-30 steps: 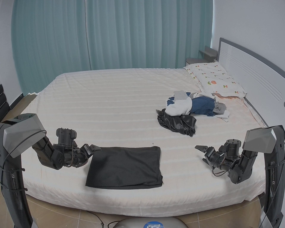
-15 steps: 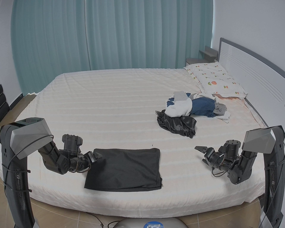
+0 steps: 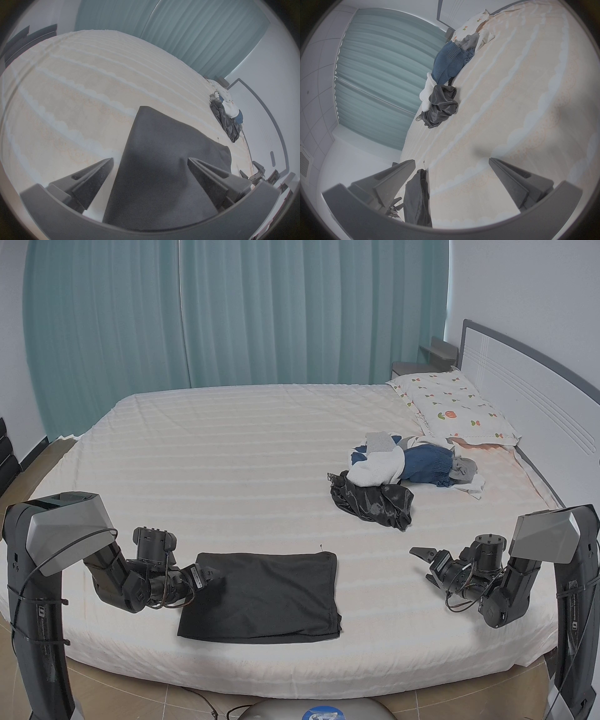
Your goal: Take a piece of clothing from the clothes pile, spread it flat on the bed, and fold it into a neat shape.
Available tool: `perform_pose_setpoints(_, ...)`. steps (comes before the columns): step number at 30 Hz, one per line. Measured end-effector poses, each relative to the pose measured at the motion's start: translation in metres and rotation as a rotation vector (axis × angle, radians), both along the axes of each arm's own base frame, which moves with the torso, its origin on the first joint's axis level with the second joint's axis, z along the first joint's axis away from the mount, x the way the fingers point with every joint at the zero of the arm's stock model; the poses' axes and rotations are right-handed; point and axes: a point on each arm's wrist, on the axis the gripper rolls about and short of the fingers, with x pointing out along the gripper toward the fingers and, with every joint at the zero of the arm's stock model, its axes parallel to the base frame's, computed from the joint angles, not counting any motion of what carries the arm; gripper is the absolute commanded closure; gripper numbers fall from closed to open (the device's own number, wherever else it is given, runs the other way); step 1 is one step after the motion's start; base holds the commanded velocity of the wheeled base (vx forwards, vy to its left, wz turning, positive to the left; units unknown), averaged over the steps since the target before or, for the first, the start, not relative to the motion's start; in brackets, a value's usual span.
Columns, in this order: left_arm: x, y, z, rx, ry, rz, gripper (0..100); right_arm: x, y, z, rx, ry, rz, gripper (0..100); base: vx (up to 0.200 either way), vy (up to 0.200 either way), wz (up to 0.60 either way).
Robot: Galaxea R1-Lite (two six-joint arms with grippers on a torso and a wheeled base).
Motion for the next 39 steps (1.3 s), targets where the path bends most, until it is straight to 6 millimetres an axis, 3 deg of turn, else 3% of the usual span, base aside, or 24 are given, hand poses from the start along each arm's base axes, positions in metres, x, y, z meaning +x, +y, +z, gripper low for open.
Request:
perform_pose_setpoints(7, -0.004, -0.003, -0.006, 0.018, 0.015, -0.023, 0, 0.0, 0.0, 0.0, 0.0, 0.0, 0.0, 0, 0.0, 0.0, 0.0)
perform_pose_setpoints(8, -0.004, -0.004, -0.006, 0.018, 0.017, -0.026, 100, 0.0, 0.0, 0.0, 0.0, 0.0, 0.0, 0, 0.0, 0.0, 0.0)
perform_pose_setpoints(34, -0.011, -0.001, -0.003, -0.045, -0.035, 0.05, 100, -0.001, 0.0, 0.0, -0.001, -0.001, 0.0, 0, 0.0, 0.0, 0.0)
perform_pose_setpoints(39, -0.012, 0.0, -0.003, -0.056, -0.032, 0.062, 100, -0.001, 0.0, 0.0, -0.001, -0.001, 0.0, 0, 0.0, 0.2, 0.0)
